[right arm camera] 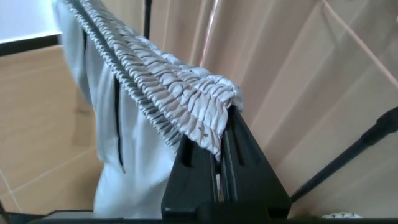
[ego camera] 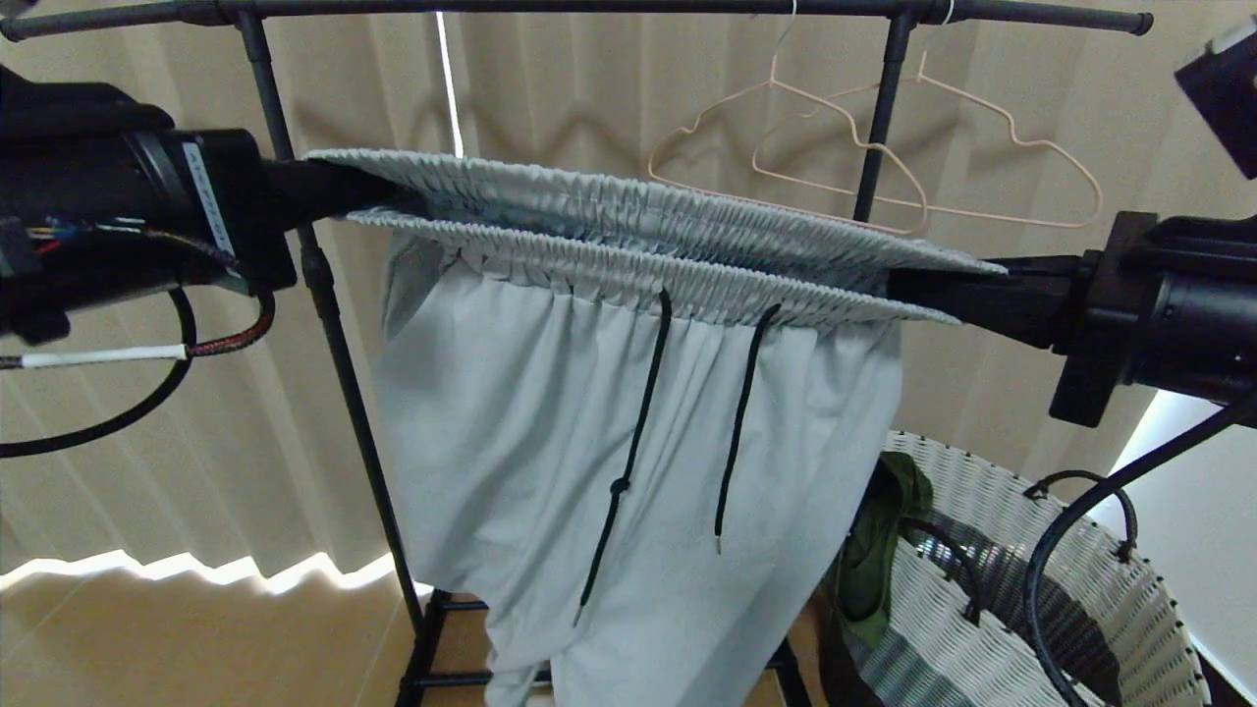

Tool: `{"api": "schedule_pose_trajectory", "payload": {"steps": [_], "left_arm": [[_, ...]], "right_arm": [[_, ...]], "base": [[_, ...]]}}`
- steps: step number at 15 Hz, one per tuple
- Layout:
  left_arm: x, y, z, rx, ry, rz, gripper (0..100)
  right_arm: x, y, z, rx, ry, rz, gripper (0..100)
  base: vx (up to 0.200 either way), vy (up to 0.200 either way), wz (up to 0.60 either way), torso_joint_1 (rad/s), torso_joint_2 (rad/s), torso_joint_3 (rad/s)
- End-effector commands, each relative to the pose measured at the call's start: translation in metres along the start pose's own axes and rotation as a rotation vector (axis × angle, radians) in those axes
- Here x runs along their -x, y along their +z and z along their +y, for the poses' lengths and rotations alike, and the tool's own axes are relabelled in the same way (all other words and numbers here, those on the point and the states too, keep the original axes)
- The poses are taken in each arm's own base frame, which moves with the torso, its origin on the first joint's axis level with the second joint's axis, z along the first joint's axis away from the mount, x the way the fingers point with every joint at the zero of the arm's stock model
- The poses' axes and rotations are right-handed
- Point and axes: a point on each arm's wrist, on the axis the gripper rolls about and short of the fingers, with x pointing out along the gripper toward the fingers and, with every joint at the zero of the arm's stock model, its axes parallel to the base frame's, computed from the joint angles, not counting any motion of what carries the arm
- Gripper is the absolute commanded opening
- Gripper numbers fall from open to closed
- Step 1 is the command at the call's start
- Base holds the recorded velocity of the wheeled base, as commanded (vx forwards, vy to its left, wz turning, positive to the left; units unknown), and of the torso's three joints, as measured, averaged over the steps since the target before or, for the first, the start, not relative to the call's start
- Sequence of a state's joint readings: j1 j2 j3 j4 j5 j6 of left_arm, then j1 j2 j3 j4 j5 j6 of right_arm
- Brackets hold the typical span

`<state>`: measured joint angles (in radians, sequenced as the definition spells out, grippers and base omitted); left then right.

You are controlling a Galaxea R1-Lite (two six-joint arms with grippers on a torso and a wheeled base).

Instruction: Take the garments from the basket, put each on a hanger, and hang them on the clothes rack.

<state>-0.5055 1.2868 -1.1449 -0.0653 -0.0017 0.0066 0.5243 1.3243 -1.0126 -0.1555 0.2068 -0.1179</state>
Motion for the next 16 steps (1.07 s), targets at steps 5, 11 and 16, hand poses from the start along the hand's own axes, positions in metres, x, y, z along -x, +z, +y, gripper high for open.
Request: {"api": "schedule_pose_trajectory", "payload": {"steps": [5,11,16], "left_arm": [[-0.023,-0.048,-0.003,0.025,-0.024,0.151,0],[-0.043,-0.009,-0.006,0.029,-0.164,0.046,0],[-0.043,-0.022,-0.003,0.033,-0.144,0.088,0]], "right_arm": [[-0.015,-0.029,-0.018,-0.040,-0.061,0.114,0],[-0.021,-0.027,-0.037,-0.067,-0.130,0.026,0],[-0.031,-0.022,-0.042,-0.058,-0.140,-0.004,0]], "base": [[0.000,0.000,0.00,0.000,0.00,0.000],[0.000,0.000,0.00,0.000,0.00,0.000],[0.000,0.000,0.00,0.000,0.00,0.000]]}}
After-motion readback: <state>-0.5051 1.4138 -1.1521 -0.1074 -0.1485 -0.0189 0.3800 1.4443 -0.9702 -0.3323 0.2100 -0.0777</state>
